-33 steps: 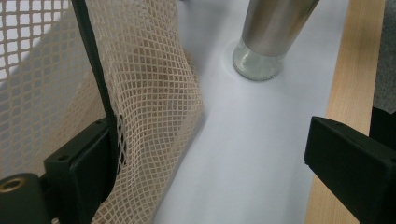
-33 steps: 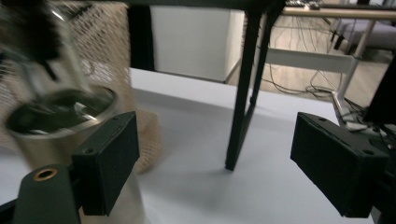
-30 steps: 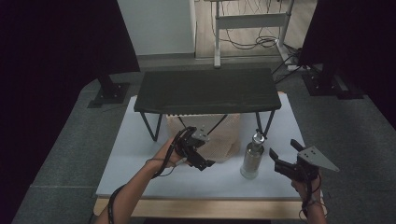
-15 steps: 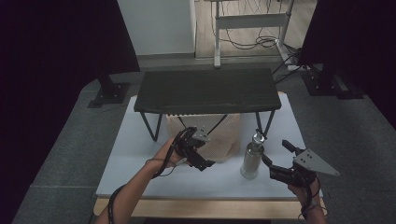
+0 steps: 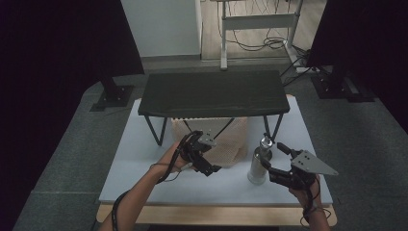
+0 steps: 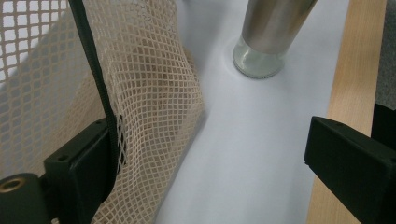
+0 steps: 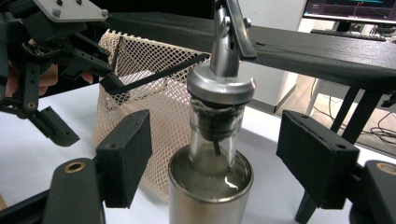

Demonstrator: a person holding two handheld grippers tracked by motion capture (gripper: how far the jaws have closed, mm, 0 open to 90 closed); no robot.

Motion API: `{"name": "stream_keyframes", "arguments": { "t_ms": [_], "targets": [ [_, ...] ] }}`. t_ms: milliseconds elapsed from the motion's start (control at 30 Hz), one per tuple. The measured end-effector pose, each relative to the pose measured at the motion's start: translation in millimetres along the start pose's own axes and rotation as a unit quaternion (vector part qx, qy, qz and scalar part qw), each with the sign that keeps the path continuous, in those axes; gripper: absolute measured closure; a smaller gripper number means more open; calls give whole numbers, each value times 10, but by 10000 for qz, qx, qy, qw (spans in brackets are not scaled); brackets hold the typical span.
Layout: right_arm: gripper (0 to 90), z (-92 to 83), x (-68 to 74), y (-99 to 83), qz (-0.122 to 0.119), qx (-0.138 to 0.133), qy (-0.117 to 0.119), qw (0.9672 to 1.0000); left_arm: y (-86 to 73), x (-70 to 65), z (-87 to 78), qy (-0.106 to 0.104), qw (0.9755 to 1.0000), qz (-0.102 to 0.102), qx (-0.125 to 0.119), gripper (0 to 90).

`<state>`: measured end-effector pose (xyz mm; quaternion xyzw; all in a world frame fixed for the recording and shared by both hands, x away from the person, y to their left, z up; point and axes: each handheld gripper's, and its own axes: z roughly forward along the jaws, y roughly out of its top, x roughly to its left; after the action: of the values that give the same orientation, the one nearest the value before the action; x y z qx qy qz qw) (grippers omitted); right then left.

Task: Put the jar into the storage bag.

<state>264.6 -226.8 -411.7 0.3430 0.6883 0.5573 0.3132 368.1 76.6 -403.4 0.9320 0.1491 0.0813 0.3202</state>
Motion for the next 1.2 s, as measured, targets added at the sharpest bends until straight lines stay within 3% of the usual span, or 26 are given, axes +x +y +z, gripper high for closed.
{"name": "stream_keyframes", "arguments": {
  "t_ms": [200,367,533,700,1033,1200],
  "targets": [
    [362,110,29,29,-155,121,26,9998,1,-3,7,23,10000,2,20,56],
    [425,213,-10,52,-67,233,38,9997,2,-2,22,54,10000,21,57,55],
    [501,292,-25,53,-40,343,251,9991,0,-8,13,56,10000,24,42,55],
    [598,302,-54,64,22,344,191,9992,2,-16,12,81,9999,31,55,55],
    [604,318,-13,91,13,379,63,9993,-4,-18,35,158,9998,35,68,57],
    [604,342,4,169,-23,307,124,9995,-7,-17,30,143,9999,43,57,57]
  ]
}}
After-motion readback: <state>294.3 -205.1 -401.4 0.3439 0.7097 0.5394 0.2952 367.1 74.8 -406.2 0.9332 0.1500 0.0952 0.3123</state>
